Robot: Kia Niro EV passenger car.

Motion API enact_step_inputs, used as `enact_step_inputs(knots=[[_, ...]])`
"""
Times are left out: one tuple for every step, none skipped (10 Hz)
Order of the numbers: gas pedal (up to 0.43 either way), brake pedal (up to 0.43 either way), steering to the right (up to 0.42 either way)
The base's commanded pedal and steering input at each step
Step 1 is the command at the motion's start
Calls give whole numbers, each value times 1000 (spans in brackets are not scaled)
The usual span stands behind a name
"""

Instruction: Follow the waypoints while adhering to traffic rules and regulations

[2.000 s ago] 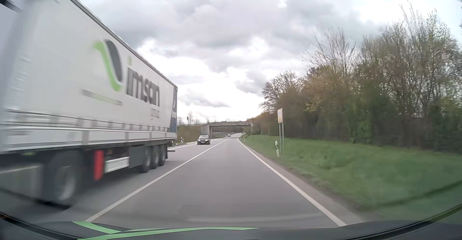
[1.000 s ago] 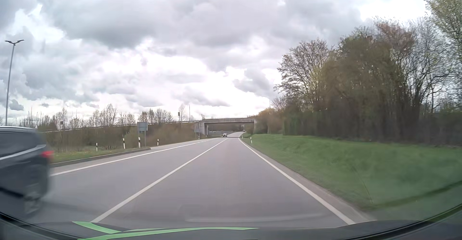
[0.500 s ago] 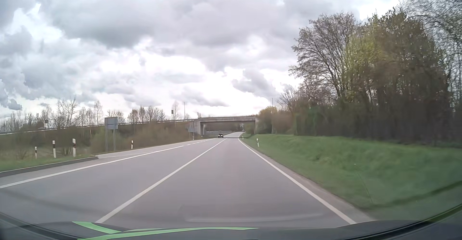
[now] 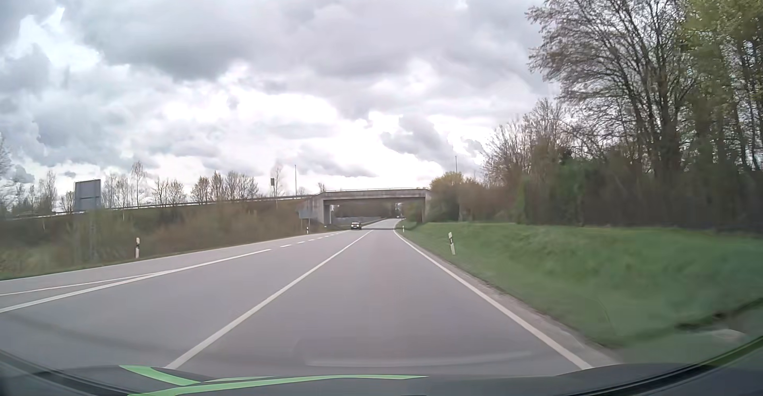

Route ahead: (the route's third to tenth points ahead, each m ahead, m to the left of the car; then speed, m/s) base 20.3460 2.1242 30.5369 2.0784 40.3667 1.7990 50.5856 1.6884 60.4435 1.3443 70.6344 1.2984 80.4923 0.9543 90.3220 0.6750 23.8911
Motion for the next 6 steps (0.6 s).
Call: enact_step_inputs(knots=[[197, 0, 1], [197, 0, 1], [197, 0, 1], [197, 0, 1], [197, 0, 1], [197, 0, 1]])
